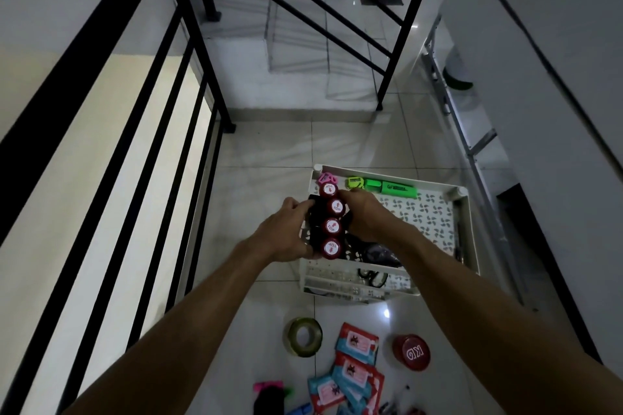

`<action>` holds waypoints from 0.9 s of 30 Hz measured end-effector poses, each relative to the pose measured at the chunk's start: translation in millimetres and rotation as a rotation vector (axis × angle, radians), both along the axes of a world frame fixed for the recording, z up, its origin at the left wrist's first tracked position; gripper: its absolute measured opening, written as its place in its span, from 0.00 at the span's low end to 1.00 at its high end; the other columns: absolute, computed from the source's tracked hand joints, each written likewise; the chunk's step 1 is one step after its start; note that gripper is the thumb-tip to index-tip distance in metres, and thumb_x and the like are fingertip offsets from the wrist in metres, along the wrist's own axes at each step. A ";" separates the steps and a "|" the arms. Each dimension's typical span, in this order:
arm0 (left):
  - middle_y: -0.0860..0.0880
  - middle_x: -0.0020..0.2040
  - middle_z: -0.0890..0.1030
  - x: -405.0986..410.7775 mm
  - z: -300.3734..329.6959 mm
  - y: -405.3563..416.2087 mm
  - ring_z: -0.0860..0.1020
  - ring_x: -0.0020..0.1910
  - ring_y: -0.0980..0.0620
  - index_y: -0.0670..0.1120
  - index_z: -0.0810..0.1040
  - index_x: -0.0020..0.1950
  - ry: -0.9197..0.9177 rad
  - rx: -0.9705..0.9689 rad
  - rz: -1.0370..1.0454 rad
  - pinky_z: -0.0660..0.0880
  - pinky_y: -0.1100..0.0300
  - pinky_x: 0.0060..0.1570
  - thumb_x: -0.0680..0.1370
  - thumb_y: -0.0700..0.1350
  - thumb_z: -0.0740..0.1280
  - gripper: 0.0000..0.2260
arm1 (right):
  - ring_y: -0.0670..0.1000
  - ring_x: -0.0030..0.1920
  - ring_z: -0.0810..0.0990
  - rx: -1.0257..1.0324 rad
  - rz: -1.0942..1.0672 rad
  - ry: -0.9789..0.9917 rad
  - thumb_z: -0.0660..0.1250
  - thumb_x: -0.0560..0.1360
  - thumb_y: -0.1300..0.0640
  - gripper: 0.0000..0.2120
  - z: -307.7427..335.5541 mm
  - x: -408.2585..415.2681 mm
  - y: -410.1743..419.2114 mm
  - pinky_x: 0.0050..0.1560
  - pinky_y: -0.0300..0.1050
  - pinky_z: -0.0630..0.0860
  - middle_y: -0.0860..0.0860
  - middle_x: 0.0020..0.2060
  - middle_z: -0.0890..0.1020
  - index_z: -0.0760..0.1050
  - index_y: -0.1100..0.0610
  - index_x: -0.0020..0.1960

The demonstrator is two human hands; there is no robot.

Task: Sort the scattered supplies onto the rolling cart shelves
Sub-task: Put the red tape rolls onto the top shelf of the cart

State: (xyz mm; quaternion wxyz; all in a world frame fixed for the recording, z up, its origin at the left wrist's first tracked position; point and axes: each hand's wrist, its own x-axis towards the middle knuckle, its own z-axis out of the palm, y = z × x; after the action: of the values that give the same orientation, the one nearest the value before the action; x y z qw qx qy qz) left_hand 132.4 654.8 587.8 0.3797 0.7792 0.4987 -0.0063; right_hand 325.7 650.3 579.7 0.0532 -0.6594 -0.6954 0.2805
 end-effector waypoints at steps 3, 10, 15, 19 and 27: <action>0.48 0.66 0.67 -0.2 0.0 0.4 0.74 0.55 0.49 0.54 0.60 0.75 -0.001 0.012 0.005 0.76 0.52 0.58 0.67 0.52 0.78 0.42 | 0.58 0.58 0.75 0.005 -0.031 -0.012 0.71 0.70 0.66 0.26 0.7 3.2 -2.3 0.55 0.44 0.71 0.58 0.59 0.76 0.72 0.55 0.67; 0.46 0.74 0.63 2.2 8.8 -14.8 0.69 0.69 0.43 0.53 0.57 0.77 0.129 0.172 -0.017 0.70 0.47 0.65 0.67 0.57 0.76 0.43 | 0.58 0.68 0.68 0.082 -0.077 -0.064 0.73 0.68 0.63 0.36 9.2 12.1 -27.3 0.65 0.55 0.68 0.54 0.70 0.71 0.65 0.50 0.73; 0.45 0.78 0.53 -0.7 23.8 -31.6 0.56 0.76 0.44 0.51 0.48 0.78 0.210 0.400 -0.014 0.56 0.44 0.72 0.65 0.62 0.74 0.51 | 0.55 0.76 0.57 0.224 -0.087 -0.180 0.69 0.72 0.47 0.36 10.6 26.6 -61.3 0.73 0.56 0.54 0.50 0.76 0.63 0.57 0.43 0.76; 0.46 0.79 0.47 0.5 35.8 -55.3 0.47 0.78 0.46 0.51 0.43 0.78 0.290 0.533 -0.001 0.48 0.44 0.74 0.66 0.66 0.71 0.52 | 0.54 0.78 0.49 0.315 -0.079 -0.311 0.61 0.73 0.34 0.36 15.9 35.7 -93.0 0.75 0.58 0.46 0.50 0.78 0.55 0.50 0.40 0.76; 0.46 0.79 0.46 -6.6 37.7 -140.1 0.48 0.78 0.46 0.51 0.46 0.79 0.320 0.563 0.054 0.49 0.44 0.74 0.69 0.64 0.70 0.48 | 0.55 0.78 0.49 0.318 -0.070 -0.257 0.64 0.73 0.36 0.38 29.1 48.1 -176.7 0.75 0.58 0.45 0.51 0.79 0.53 0.50 0.40 0.77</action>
State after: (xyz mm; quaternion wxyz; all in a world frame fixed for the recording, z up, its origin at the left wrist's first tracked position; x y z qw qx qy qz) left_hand 125.8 514.7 625.5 0.0661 0.8293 0.5546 0.0198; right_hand 373.8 473.6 608.7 0.0772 -0.6968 -0.7088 0.0786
